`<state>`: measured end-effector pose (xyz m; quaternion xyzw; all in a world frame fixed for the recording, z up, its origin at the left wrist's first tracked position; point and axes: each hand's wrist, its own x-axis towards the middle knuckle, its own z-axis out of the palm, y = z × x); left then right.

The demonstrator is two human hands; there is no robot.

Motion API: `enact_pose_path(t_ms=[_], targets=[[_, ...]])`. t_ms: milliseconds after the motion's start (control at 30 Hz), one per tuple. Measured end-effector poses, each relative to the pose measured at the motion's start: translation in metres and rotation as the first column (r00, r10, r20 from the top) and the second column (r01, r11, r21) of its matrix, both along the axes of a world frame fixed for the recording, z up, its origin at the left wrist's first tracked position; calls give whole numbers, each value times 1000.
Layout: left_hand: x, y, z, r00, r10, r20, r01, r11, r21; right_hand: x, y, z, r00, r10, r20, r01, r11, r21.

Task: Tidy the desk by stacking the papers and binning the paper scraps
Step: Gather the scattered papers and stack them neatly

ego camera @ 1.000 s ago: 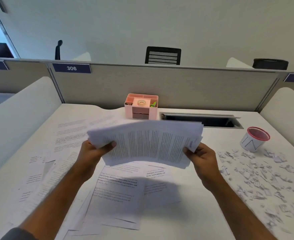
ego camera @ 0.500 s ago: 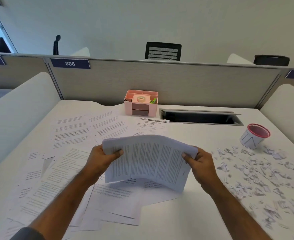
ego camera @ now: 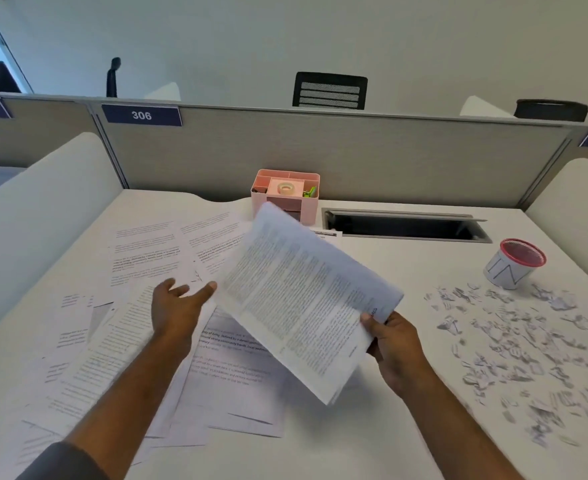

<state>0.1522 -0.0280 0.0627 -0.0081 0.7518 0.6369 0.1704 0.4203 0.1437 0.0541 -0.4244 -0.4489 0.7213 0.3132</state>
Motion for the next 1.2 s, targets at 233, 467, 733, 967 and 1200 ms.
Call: enact_pose_path(t_ms=[233,467,733,967,1200], targets=[[50,-14,-8,824,-434,364,387,901,198,-12,-29,-19,944,-236,-230,143,922,-359],[84,7,-12,862,-411,297,331,900,284,-25,-66,-28,945,-184,-270,65,916,-397],[48,-4,-10,899,-409,159,398,912,99,-21,-63,-22,980,-25,-197,-39,949,-312],[4,-29,-4,739,-662,122,647,749,144,-23,-51,-6,957,283,-59,-288,949,-125],[-20,-40,-7,658,-742,128,733,670,117,-61,-67,-8,963,271,15,-268,959,-88]])
